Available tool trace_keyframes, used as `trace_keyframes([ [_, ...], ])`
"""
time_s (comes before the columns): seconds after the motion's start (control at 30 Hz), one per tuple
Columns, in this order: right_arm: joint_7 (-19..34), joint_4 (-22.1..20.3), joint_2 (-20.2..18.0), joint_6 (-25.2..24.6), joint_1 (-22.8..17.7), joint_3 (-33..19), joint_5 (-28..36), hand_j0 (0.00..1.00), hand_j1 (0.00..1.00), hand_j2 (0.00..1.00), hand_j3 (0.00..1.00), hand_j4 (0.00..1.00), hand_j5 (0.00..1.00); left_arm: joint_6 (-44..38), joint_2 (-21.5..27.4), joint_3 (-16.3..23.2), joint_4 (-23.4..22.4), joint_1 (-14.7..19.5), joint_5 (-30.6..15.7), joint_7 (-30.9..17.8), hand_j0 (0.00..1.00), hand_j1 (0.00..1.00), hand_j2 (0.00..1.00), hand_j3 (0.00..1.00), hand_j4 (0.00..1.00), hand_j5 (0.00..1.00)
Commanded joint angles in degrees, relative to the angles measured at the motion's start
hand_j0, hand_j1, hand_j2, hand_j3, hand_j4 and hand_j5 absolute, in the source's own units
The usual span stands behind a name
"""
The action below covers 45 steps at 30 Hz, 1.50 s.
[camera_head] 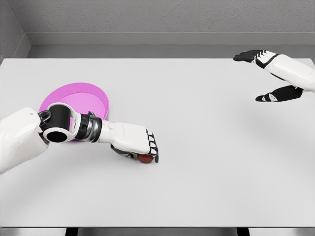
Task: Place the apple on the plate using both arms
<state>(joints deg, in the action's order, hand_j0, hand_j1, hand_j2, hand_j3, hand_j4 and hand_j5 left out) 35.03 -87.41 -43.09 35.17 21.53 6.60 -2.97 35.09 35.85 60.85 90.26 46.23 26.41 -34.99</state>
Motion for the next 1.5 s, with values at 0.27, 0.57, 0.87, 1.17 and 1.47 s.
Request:
trace_keyframes([
  [0.27, -0.03, -1.09, -0.15, -0.17, -0.26, 0.35, 0.42, 1.0, 1.0, 1.0, 1.0, 1.0, 1.0, -0.09, 0.1, 0.41, 0.01, 0.0, -0.22, -0.01, 0.55, 0.55, 0.55, 0.55, 0.55, 0.55],
  [0.57, -0.03, -1.09, -0.06, -0.17, -0.26, 0.43, 0.42, 1.0, 1.0, 1.0, 1.0, 1.0, 1.0, -0.09, 0.72, 0.14, 0.1, 1.76, -1.01, -0.01, 0.51, 0.51, 0.51, 0.51, 0.51, 0.51],
  [0.87, -0.03, -1.18, -0.15, -0.17, -0.18, 0.52, 0.42, 1.0, 1.0, 1.0, 1.0, 1.0, 1.0, -0.09, 6.16, -10.14, -12.9, 3.08, -7.16, -0.01, 0.51, 0.51, 0.51, 0.51, 0.51, 0.51],
  [1.17, -0.03, -1.18, -0.06, -0.17, 0.0, 0.52, 0.42, 1.0, 1.0, 1.0, 1.0, 1.0, 1.0, -0.09, 6.87, -15.94, -28.29, 2.72, -7.34, -0.01, 0.51, 0.51, 0.51, 0.51, 0.51, 0.51],
  [1.47, -0.03, -1.36, -0.06, -0.17, 0.0, 1.14, 0.42, 1.0, 1.0, 1.0, 1.0, 1.0, 1.0, -0.09, 6.6, -15.94, -28.82, 2.46, -10.33, -0.01, 1.0, 1.0, 1.0, 1.0, 1.0, 1.0],
])
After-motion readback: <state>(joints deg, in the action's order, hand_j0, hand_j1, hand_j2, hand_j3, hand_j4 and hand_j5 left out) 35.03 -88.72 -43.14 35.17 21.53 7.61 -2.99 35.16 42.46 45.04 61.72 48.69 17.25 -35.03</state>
